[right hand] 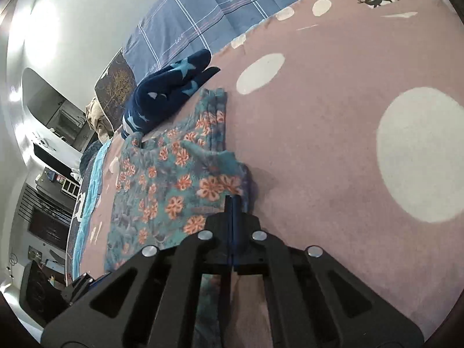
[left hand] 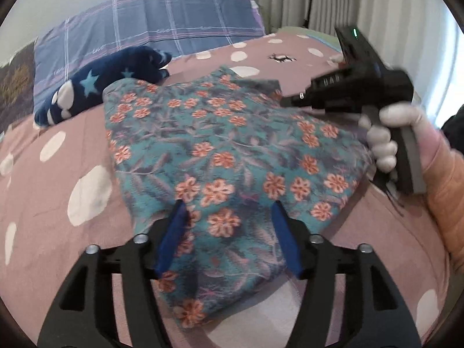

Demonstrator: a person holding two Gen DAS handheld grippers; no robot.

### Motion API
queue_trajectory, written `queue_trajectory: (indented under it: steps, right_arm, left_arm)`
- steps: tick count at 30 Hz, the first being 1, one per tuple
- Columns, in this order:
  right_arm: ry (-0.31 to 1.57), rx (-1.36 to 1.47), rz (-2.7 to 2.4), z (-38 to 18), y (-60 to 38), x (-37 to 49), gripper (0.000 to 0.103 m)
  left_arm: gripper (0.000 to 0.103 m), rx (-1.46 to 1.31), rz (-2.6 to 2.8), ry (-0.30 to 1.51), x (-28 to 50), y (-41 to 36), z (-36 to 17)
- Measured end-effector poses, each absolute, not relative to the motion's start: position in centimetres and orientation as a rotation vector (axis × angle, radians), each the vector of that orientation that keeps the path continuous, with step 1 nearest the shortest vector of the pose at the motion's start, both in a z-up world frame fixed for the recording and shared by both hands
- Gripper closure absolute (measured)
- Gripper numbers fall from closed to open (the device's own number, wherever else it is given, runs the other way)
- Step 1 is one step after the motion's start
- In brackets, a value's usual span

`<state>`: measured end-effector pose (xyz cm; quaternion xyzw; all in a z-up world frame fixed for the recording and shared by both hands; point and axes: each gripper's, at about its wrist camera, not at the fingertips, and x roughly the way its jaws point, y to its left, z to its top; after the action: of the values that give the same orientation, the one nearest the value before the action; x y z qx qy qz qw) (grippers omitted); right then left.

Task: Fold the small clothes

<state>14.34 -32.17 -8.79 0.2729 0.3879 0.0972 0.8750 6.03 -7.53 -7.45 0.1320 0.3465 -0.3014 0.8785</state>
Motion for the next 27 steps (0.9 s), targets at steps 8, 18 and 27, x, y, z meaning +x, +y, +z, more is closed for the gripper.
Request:
queue_trajectory:
  steps: [8, 18, 27]
  right_arm:
    - [0.765, 0.433, 0.242, -4.8, -29.8, 14.9, 0.092]
    - [0.774, 0.493, 0.288, -3.5, -30.3, 23.7, 0.069]
    - [0.833, 0.460, 0.237, -8.2, -31.9, 27.8, 0.103]
  left_arm:
    - [0.046, 0.120, -0.674, 0.736, 7.0, -5.1, -4.1]
    - [0.046, 0.126, -0.585, 0.733, 13.8, -4.2, -4.0]
    - [0.043, 0.197, -0.571, 0.755, 13.6, -5.6, -7.3]
